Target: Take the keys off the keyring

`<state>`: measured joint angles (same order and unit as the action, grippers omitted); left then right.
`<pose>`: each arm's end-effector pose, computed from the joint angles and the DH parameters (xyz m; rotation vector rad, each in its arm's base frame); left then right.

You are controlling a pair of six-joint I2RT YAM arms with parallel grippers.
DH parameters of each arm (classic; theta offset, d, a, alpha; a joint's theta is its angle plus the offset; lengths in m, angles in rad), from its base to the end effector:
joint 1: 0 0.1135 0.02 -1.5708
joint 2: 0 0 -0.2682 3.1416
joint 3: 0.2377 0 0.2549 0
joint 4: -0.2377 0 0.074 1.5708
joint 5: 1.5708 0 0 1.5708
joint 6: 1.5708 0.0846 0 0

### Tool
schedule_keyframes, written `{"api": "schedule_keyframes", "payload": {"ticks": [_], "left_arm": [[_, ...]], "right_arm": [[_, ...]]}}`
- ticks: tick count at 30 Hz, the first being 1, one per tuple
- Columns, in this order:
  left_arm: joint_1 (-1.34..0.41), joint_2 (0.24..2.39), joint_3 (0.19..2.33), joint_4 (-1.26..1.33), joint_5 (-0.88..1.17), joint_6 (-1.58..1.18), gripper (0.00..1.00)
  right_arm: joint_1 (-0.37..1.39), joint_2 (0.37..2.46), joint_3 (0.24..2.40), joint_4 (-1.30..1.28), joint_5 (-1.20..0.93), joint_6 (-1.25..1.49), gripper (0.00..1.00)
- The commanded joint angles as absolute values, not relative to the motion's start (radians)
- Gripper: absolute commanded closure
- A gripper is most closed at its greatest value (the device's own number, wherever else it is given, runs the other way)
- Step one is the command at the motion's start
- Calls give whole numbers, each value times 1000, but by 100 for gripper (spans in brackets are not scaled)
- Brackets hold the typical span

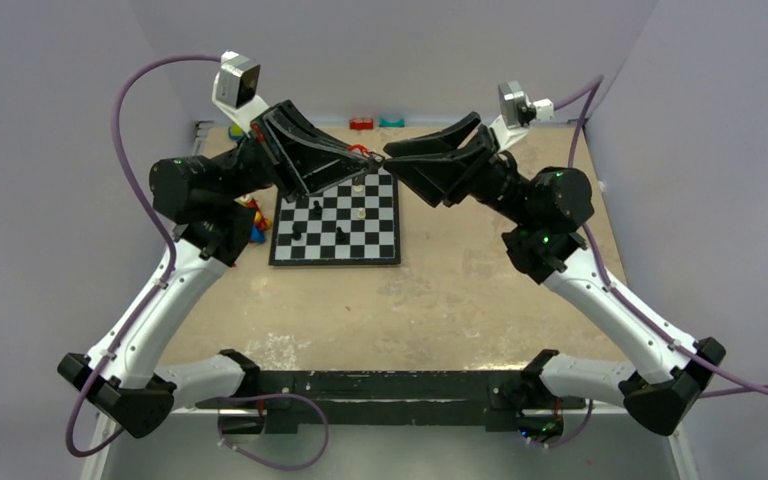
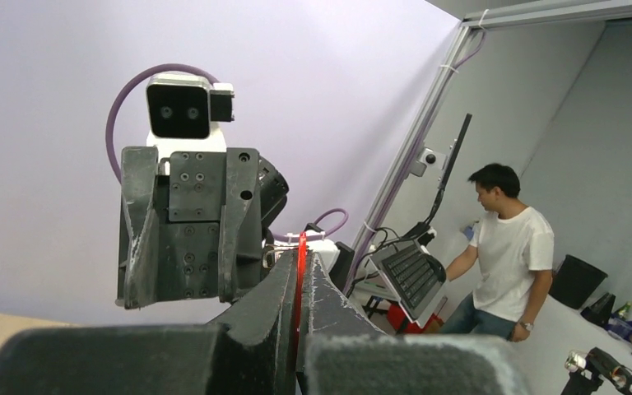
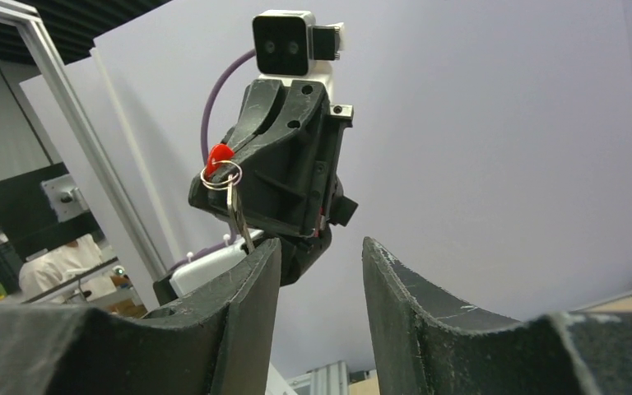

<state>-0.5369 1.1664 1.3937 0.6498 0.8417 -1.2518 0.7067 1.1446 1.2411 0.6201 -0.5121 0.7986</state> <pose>0.1616 -0.1696 0.5746 0.6274 1.0611 -1.8878 0.1718 0.2012 0.5384 -0.4971 0.9641 1.5919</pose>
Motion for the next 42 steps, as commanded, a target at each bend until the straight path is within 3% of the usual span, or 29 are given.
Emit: {"api": "schedule_keyframes", "payload": {"ticks": [1, 18, 29, 42], "left_arm": [[-532, 1147, 1376, 703, 814, -1234, 100], [-532, 1117, 1452, 544, 799, -1105, 100], [-531, 1127, 1456, 544, 787, -1102, 100], [-532, 1140, 1434, 594, 788, -1134, 100]], "right_arm": [[742, 1160, 1320, 604, -471, 760, 56], [756, 1143, 1297, 600, -510, 756, 63], [764, 1180, 1330, 689, -604, 804, 63], [764, 1195, 1356, 692, -559, 787, 64]]}}
